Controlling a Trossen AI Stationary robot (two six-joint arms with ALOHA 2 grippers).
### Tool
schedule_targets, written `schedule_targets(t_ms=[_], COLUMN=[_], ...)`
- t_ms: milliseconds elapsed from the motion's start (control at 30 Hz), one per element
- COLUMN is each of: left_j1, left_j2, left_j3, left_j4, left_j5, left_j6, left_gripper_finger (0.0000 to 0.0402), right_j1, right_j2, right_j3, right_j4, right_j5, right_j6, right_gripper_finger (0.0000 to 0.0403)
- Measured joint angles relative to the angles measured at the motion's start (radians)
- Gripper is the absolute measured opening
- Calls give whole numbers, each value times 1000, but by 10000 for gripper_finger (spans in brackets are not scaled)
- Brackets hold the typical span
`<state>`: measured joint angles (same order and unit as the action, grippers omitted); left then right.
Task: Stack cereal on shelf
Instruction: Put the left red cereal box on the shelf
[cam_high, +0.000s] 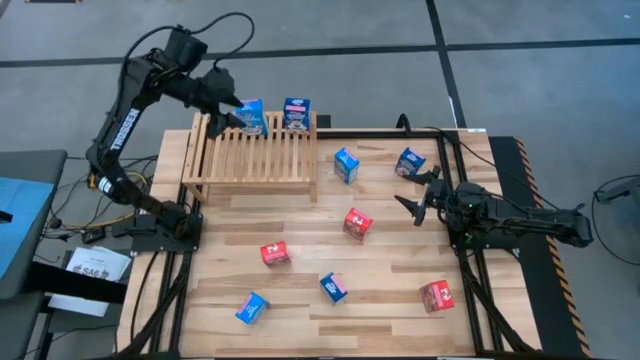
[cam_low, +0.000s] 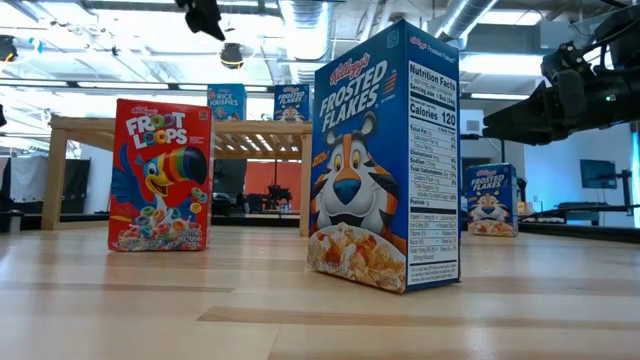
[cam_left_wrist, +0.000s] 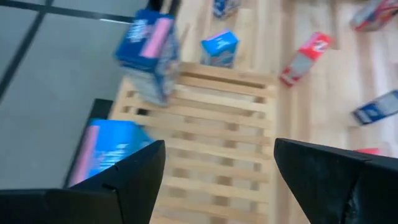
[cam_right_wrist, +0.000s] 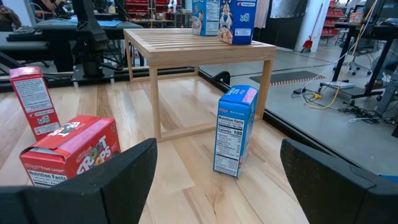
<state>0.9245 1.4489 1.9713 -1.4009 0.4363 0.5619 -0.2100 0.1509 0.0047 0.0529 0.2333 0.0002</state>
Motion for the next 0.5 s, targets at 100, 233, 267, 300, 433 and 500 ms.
schedule_targets(t_ms=[100,233,267,300,433,500], left_j1=[-77,-220,-261,-303,-467,-541], left_j2=[-24,-37,-37,-37,-37,-36], left_j3=[0,0,0,0,-35,-56], left_j4=[-21,-69,-81,-89,-91,-88], left_j5=[-29,-117,-143,-173,-271,-312], left_j6=[-67,-171,-206,-242,-387,-451], left_gripper_finger=[291,291,291,291,291,291], right_j1=[0,0,0,0,0,0], right_j2=[0,0,0,0,0,0], right_j3=[0,0,0,0,0,0], right_j4=[0,0,0,0,0,0], right_j5=[0,0,0,0,0,0], right_j6=[0,0,0,0,0,0], right_gripper_finger=[364,364,364,364,364,364])
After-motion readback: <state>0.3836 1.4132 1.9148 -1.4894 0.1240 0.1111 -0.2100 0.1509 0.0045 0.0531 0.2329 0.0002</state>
